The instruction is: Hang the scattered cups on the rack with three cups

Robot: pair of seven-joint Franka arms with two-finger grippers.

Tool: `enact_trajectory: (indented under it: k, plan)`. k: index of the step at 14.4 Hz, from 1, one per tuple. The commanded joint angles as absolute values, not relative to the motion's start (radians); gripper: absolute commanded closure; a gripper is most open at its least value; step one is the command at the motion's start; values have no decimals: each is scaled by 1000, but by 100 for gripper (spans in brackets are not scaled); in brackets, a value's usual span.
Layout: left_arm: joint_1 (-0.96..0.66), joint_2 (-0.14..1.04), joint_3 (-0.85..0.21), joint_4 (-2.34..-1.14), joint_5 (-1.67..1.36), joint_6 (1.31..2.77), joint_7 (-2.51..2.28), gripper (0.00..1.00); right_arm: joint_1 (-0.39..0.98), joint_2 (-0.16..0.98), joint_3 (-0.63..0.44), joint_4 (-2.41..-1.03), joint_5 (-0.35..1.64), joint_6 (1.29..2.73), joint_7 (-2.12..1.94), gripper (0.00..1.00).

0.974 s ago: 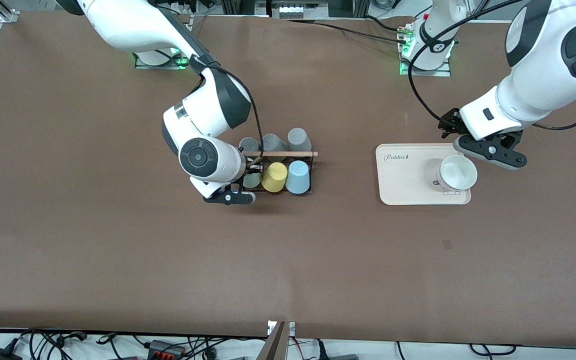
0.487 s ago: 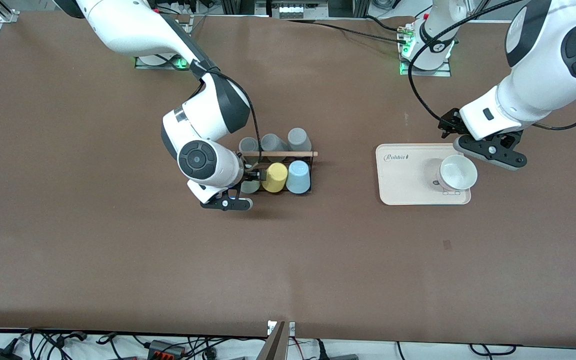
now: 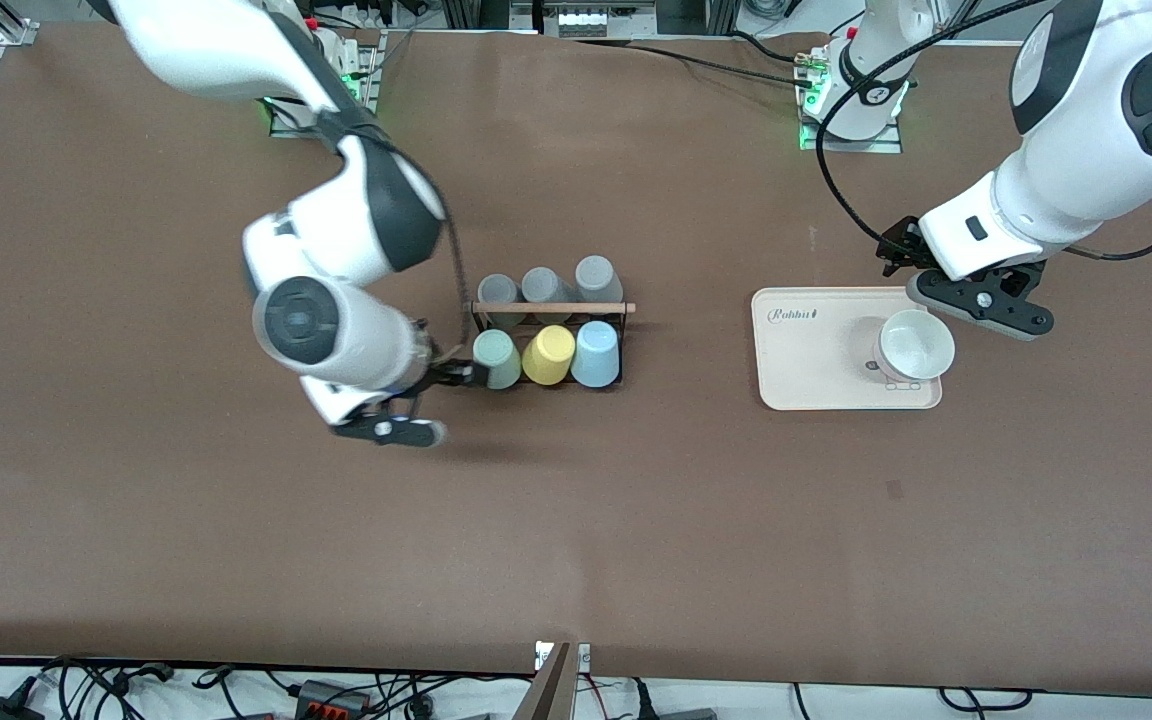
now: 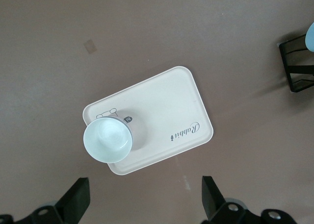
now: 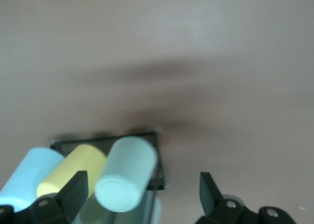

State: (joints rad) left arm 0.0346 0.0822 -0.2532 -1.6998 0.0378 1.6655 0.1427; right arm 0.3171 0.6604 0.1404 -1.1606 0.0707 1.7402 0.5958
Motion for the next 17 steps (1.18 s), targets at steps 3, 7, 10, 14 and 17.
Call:
enact_trajectory:
  k: [3, 7, 10, 14, 17]
  plan:
    - [43, 60, -261, -1717, 21, 1675, 164, 0, 122, 549, 155, -1180, 40, 1625, 531, 0]
    - [43, 60, -261, -1717, 21, 1675, 164, 0, -17, 459, 155, -1205, 29, 1461, 469, 0]
    - [43, 60, -261, -1717, 21, 1675, 164, 0, -44, 324, 155, -1346, 12, 1468, 443, 0]
    - [43, 60, -261, -1717, 21, 1675, 164, 0, -116, 185, 155, -1518, 23, 1561, 261, 0]
    - [41, 60, -261, -1715, 21, 1675, 164, 0, -140, 22, 155, -1740, 26, 1724, 270, 0]
